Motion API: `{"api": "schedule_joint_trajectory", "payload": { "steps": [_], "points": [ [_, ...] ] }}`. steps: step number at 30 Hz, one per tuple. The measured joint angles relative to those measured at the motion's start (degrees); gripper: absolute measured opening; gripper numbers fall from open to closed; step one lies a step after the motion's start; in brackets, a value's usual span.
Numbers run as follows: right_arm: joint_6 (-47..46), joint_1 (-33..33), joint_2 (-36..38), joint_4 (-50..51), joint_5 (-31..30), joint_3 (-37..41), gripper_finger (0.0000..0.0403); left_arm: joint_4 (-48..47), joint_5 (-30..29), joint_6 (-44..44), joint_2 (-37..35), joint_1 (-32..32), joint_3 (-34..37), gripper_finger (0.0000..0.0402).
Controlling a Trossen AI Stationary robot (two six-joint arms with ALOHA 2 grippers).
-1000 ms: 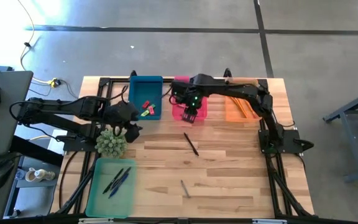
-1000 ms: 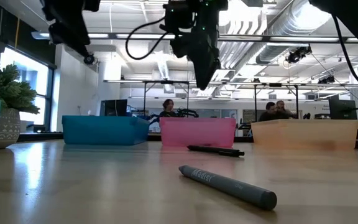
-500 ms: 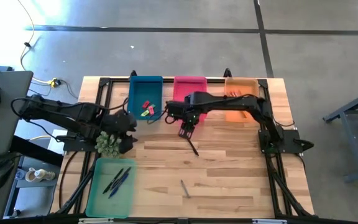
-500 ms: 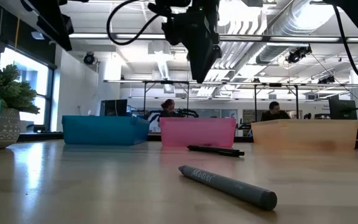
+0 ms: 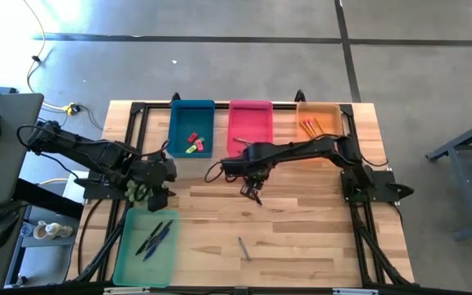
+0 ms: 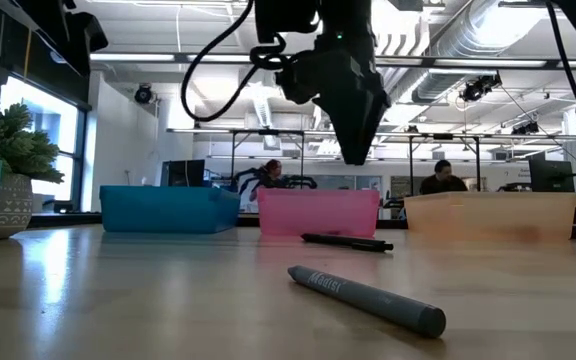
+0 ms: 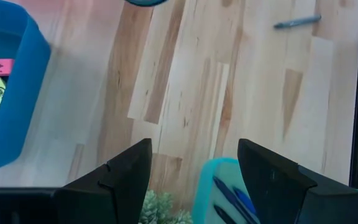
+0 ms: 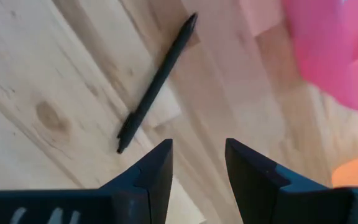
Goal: Sort crayons/erasers/pens/pencils in bins
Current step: Put the black pen into the transparent blue bin
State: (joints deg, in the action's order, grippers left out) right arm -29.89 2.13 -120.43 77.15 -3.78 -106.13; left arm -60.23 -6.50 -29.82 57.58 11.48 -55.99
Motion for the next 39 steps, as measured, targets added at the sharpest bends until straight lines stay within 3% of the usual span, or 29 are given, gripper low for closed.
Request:
{"api": "schedule_joint_trajectory", "payload": {
  "steps": [11,17,24,39],
  "points": [
    [-14.4,2.9,0.1,-10.4,4.4,8.2,0.0138,0.0,-0.1,0.7,0.0,2.2,0.0,0.0225],
    [-23.4,3.2,0.1,-14.6,3.3,9.2,0.0138,0.0,-0.1,0.9,0.0,3.0,0.0,0.0225],
    [-25.8,3.2,-0.2,-15.7,1.3,9.4,0.0138,0.0,-0.1,1.0,0.0,3.0,0.0,0.0225],
    [-29.5,4.4,-0.2,-28.2,3.4,19.4,0.0138,0.1,-0.1,0.5,0.0,3.0,0.0,0.0225]
  ]
}}
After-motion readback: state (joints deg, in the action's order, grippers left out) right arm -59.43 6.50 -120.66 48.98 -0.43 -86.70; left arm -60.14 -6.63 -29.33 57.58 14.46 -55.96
